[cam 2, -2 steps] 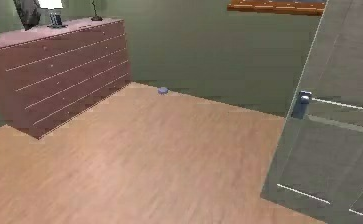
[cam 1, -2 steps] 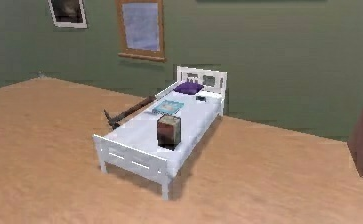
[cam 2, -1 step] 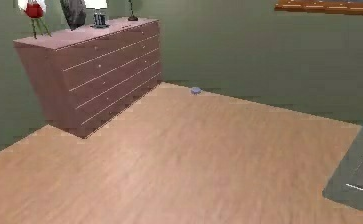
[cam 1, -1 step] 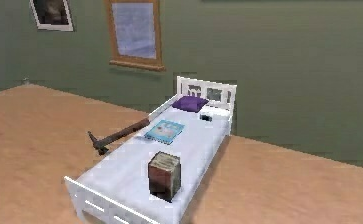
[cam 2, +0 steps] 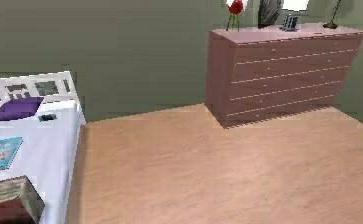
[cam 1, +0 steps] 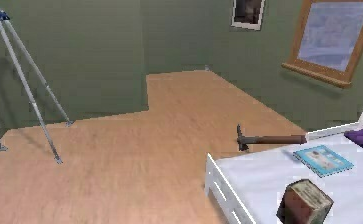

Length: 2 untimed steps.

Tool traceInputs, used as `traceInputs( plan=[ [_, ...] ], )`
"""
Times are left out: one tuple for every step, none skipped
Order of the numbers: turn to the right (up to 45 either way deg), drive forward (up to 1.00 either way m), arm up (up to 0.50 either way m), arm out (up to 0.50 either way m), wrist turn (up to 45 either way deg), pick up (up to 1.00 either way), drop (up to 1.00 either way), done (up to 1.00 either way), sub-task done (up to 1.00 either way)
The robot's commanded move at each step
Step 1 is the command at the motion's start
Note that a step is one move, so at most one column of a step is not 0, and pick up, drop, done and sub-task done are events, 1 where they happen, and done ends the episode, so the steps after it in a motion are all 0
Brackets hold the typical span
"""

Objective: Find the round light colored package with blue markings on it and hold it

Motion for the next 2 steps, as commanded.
traceInputs(
  plan=[
    [-15.0,0.00,0.00,0.00,0.0,0.00,0.00,0.00,0.00],
    [0.0,1.00,0.00,0.00,0.0,0.00,0.00,0.00,0.00]
  ],
)
